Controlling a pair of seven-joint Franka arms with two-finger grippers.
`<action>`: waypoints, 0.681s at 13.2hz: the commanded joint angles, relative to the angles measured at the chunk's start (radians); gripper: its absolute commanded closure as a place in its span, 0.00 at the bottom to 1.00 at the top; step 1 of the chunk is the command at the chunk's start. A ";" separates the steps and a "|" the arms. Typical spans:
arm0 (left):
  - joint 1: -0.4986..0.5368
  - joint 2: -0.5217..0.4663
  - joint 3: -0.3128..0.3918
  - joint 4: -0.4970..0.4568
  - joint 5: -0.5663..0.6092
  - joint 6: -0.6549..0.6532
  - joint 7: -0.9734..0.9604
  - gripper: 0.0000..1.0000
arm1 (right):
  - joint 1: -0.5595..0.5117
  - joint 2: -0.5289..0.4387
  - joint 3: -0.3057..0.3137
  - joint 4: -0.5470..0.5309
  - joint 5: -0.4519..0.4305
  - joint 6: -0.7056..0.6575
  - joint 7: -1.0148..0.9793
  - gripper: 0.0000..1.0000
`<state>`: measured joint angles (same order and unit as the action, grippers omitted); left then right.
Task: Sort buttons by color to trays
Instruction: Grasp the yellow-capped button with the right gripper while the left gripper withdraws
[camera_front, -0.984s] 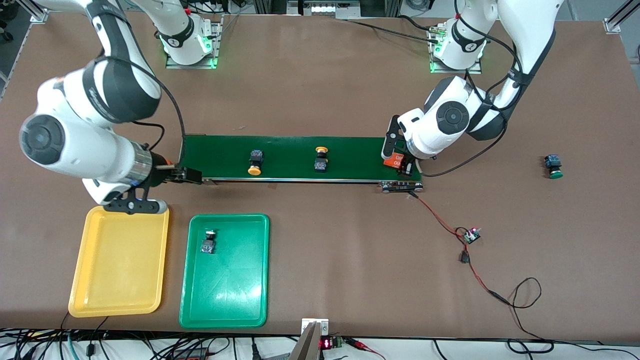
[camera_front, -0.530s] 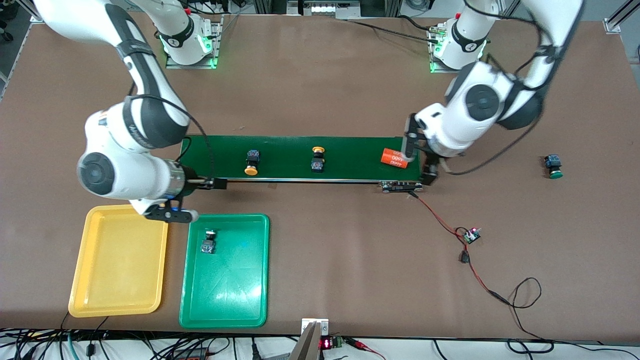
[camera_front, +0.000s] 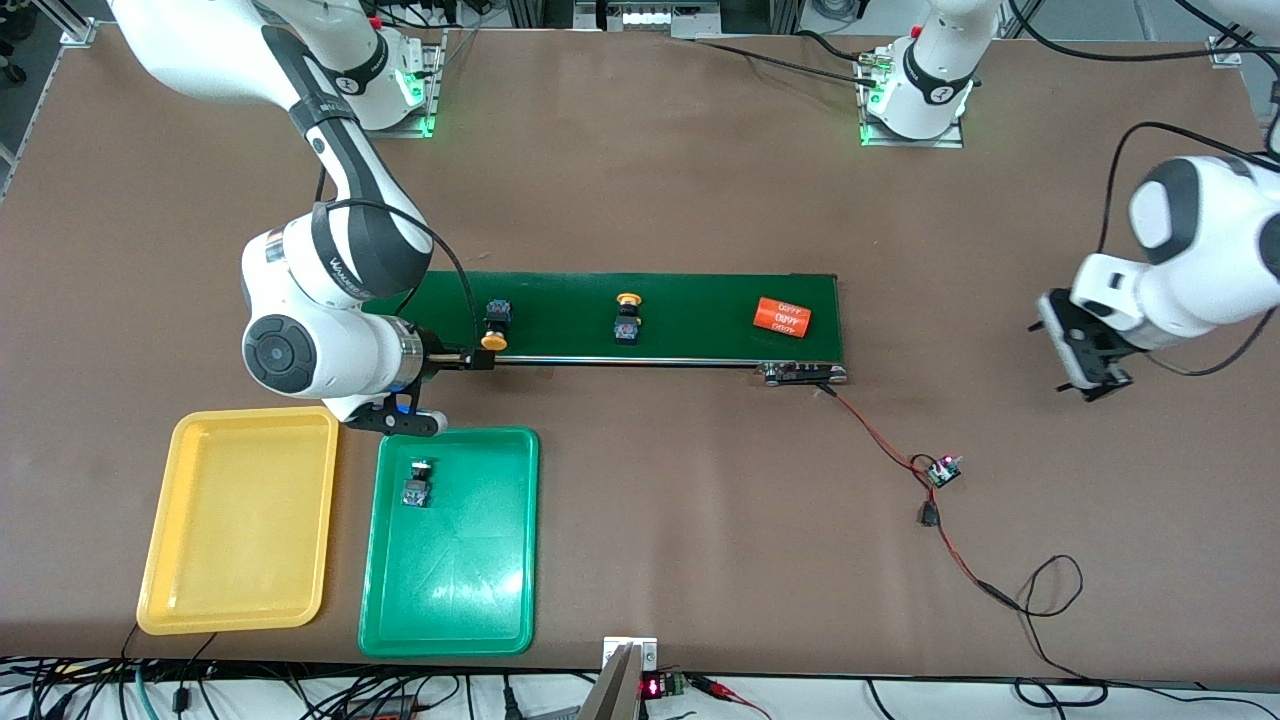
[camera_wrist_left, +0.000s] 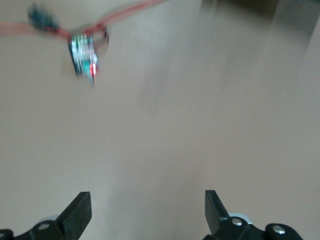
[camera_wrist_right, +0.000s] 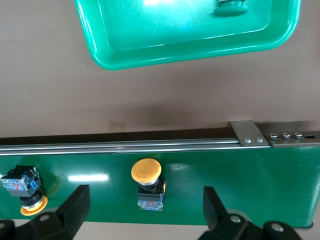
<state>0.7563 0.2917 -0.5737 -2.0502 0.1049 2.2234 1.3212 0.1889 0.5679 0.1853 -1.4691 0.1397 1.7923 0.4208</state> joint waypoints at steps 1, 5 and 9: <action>0.096 0.088 -0.014 0.022 -0.005 -0.001 0.000 0.00 | 0.000 -0.164 -0.029 -0.219 0.014 0.112 -0.074 0.00; 0.136 0.158 0.098 0.053 -0.014 0.004 -0.040 0.00 | -0.005 -0.317 -0.029 -0.480 0.018 0.323 -0.082 0.00; 0.140 0.165 0.192 0.056 -0.017 0.005 -0.357 0.00 | -0.008 -0.466 -0.030 -0.712 0.018 0.498 -0.083 0.00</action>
<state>0.9028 0.4473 -0.3963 -2.0135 0.1035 2.2383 1.1213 0.1867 0.2138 0.1577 -2.0371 0.1399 2.2173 0.3589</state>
